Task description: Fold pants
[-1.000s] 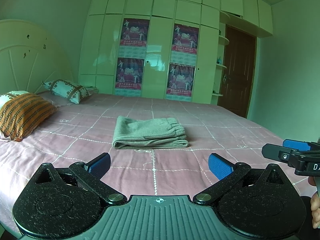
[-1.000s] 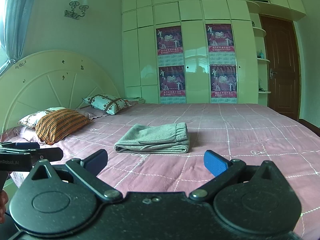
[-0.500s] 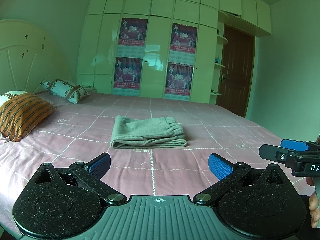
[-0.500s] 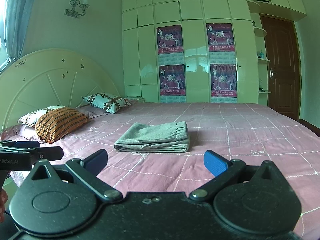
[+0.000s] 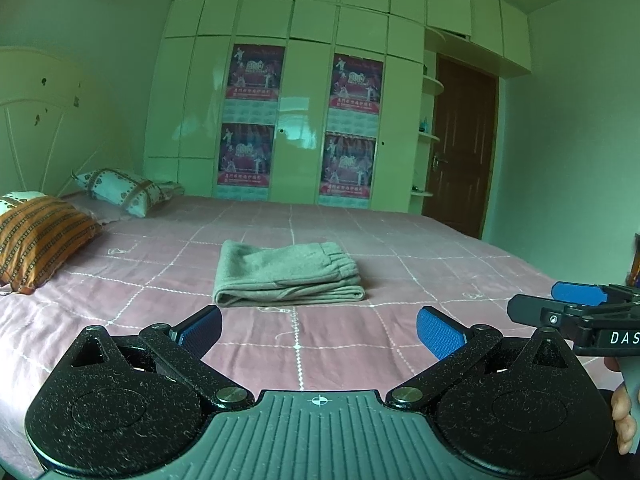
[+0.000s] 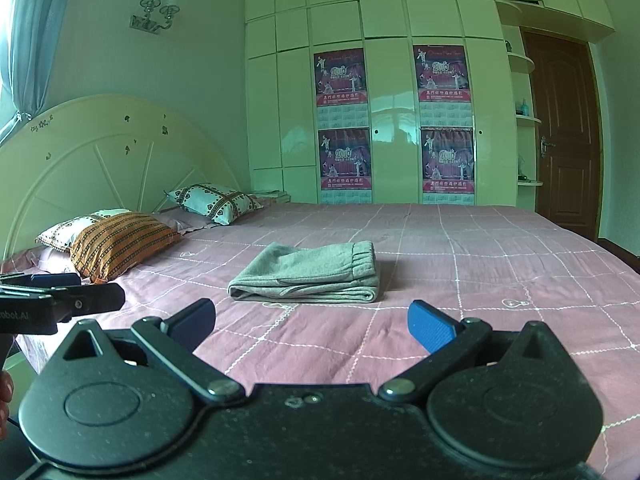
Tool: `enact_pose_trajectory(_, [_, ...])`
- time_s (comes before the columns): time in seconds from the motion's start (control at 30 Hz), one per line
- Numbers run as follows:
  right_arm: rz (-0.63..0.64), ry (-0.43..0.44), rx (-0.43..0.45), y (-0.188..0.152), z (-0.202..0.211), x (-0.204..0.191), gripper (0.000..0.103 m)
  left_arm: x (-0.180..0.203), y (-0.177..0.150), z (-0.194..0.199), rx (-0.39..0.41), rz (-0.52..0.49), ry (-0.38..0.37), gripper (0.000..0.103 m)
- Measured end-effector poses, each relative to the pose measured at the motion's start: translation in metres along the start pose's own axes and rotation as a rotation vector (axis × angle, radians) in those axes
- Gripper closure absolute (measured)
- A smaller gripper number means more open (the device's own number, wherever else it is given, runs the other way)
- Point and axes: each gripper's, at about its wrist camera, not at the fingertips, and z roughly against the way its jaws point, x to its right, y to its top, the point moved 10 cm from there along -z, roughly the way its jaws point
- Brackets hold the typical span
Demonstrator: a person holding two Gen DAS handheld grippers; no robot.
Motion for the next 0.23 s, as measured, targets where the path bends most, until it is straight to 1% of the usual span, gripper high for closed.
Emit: enact_pose_trajectory(0.23, [0.0,0.001,0.0,-0.0014,0.0004,0.0021,0.006,-0.0006,0.0006,0.002,0.001,0.009,0.0,0.0])
